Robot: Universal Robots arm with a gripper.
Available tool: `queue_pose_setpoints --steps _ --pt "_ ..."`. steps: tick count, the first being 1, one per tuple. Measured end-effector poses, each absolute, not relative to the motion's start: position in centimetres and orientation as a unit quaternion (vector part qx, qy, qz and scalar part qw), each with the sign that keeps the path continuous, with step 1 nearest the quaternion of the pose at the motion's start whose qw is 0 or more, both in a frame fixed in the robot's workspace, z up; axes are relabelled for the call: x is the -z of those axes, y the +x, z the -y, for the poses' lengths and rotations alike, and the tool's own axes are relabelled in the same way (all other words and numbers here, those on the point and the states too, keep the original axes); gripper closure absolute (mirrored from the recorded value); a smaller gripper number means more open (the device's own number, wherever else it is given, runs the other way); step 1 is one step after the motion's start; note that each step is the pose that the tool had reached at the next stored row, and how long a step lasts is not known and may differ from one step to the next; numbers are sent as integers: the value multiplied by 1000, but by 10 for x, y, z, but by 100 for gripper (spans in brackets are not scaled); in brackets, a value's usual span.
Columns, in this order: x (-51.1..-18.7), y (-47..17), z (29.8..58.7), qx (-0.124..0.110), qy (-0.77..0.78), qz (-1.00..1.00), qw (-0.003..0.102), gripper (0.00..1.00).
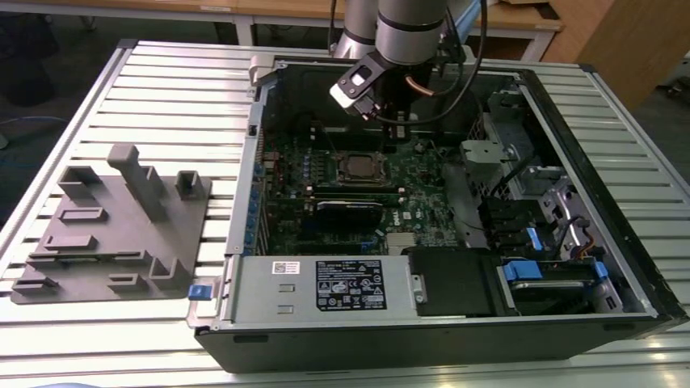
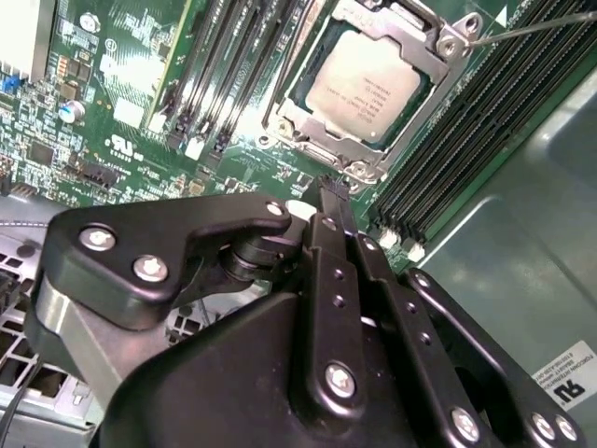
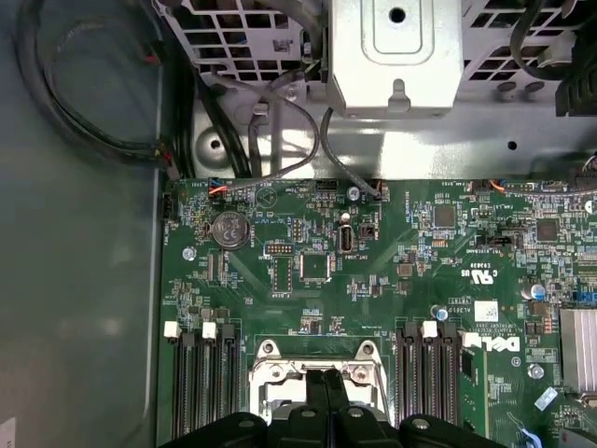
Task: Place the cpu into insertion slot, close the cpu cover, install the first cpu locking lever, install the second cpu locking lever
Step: 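Close the cpu cover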
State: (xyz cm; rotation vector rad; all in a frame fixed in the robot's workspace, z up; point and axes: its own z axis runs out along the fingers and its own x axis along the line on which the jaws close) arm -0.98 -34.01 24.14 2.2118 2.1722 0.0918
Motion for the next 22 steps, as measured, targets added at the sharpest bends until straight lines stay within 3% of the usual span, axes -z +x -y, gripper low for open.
queue_pose_setpoints --steps 5,22 --pt "-241 -10 340 -18 713 -700 9 89" --pt "-240 -25 340 -17 713 -701 8 89"
